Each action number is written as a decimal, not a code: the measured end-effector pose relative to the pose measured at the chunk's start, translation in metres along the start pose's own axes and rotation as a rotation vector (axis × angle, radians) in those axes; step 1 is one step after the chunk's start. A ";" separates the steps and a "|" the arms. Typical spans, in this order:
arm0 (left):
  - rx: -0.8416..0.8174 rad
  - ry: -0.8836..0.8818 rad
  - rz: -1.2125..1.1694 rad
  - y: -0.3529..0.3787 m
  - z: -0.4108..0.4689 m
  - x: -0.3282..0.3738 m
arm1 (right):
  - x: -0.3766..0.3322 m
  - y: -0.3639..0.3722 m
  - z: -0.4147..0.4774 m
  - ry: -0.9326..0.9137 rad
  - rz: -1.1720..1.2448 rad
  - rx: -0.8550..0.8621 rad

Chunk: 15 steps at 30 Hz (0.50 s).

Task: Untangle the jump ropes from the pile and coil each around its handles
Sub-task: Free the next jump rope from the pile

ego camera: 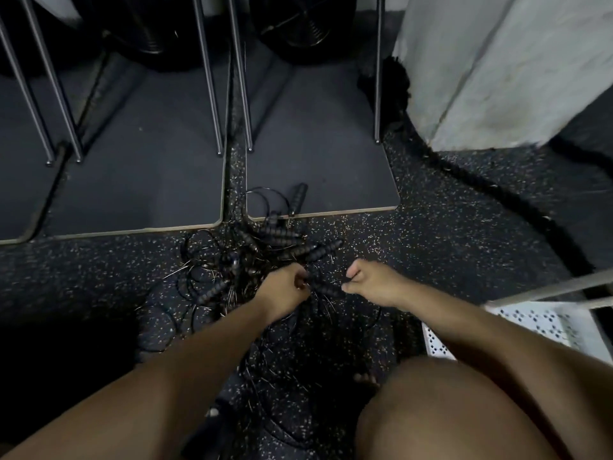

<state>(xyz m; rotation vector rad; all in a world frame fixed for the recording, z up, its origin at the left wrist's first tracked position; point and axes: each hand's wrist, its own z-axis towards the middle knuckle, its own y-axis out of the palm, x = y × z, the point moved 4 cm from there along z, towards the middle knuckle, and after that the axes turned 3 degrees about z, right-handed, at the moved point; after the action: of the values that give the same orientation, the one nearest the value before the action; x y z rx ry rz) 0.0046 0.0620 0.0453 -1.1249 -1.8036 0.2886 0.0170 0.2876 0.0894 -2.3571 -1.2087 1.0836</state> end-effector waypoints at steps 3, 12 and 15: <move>-0.021 0.011 0.046 0.026 0.034 -0.016 | 0.025 0.023 0.042 0.026 0.000 -0.026; -0.082 0.023 0.107 0.080 0.103 -0.074 | 0.086 0.085 0.150 0.038 -0.104 -0.026; -0.096 0.021 0.147 0.094 0.119 -0.088 | 0.095 0.102 0.173 0.041 -0.177 -0.014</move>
<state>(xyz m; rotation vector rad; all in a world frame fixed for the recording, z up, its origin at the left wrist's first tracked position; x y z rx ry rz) -0.0284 0.0751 -0.1258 -1.3259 -1.7350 0.2781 -0.0152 0.2851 -0.1308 -2.2213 -1.3835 0.9684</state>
